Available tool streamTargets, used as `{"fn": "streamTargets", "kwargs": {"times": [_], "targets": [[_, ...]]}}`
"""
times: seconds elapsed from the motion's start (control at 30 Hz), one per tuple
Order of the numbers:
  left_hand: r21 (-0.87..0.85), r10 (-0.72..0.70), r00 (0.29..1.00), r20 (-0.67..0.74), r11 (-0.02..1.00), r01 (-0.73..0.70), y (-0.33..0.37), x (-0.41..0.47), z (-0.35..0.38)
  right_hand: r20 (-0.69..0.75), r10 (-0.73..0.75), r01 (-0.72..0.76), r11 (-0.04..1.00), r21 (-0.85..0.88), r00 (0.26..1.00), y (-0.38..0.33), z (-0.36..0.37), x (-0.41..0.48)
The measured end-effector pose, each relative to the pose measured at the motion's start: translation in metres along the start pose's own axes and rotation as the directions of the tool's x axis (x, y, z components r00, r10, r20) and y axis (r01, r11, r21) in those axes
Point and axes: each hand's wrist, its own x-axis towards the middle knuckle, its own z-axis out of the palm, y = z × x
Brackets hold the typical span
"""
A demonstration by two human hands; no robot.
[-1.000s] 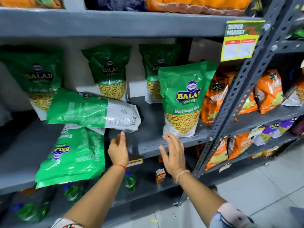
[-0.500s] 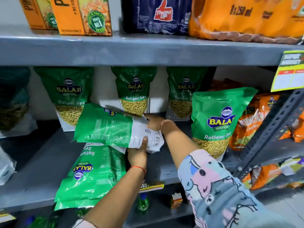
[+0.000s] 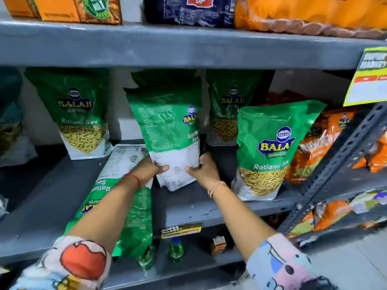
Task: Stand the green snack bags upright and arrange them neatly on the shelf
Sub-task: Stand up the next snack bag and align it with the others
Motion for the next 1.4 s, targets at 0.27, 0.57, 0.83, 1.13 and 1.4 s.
{"fn": "streamTargets", "kwargs": {"times": [0.27, 0.57, 0.83, 1.13, 1.4], "targets": [[0.093, 0.0, 0.999, -0.046, 0.996, 0.004, -0.002, -0.003, 0.003, -0.197, -0.044, 0.044, 0.999, -0.004, 0.98, 0.011, 0.042, -0.053], [0.148, 0.078, 0.802, -0.593, 0.989, 0.013, -0.017, -0.073, 0.099, -0.135, -0.008, 0.029, 0.988, 0.153, 0.991, 0.021, 0.035, -0.05], [0.183, 0.076, 0.891, -0.448, 0.983, 0.009, 0.008, -0.003, 0.034, 0.101, 0.01, -0.045, 0.938, 0.345, 0.995, 0.034, -0.004, -0.024], [0.022, -0.111, 0.979, -0.173, 0.993, 0.116, -0.005, 0.013, 0.013, 0.223, 0.079, -0.15, 0.934, 0.323, 0.972, 0.043, -0.014, -0.002], [0.392, -0.052, 0.983, -0.178, 0.912, 0.119, -0.006, -0.011, 0.012, 0.187, 0.08, -0.133, 0.947, 0.293, 0.979, 0.048, -0.011, -0.011]]}}
